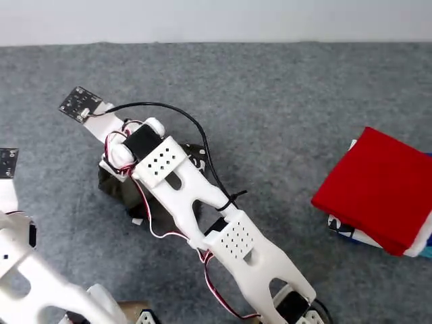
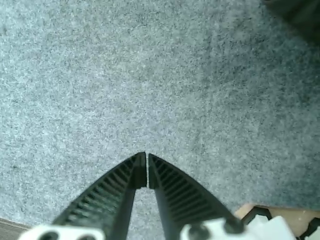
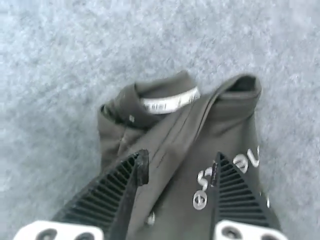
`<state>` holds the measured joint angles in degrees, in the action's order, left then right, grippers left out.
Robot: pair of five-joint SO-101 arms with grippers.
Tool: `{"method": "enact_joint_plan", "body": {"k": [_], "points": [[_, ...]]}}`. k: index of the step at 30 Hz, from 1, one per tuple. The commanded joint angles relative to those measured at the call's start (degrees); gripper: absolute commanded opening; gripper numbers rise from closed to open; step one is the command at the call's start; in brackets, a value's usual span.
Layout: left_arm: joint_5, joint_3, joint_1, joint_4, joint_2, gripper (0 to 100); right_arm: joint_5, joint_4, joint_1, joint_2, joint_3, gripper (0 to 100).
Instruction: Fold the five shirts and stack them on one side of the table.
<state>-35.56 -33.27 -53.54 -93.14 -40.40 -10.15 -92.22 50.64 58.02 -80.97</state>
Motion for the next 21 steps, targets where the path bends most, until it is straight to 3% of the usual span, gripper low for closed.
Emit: {"method": "enact_joint_plan", "body": {"k": [1, 5, 11, 21], "points": [[0.62, 0.31, -0.09, -0.44, -1.41, 1, 0.26, -5.14, -0.40, -2.33, -2.99, 18.0], [0.62, 0.31, -0.09, -0.44, -1.41, 1, -2.20, -7.16, -3.12, -1.71, -2.46, 0.6], [0.53, 0.31, -0.09, -0.35, -1.41, 1, -9.58, -6.29, -5.49, 2.77, -2.02, 0.9], [0.53, 0.31, 0.18, -0.35, -1.32, 1, -10.37, 0.48, -0.75, 10.24, -2.11, 0.9]]}}
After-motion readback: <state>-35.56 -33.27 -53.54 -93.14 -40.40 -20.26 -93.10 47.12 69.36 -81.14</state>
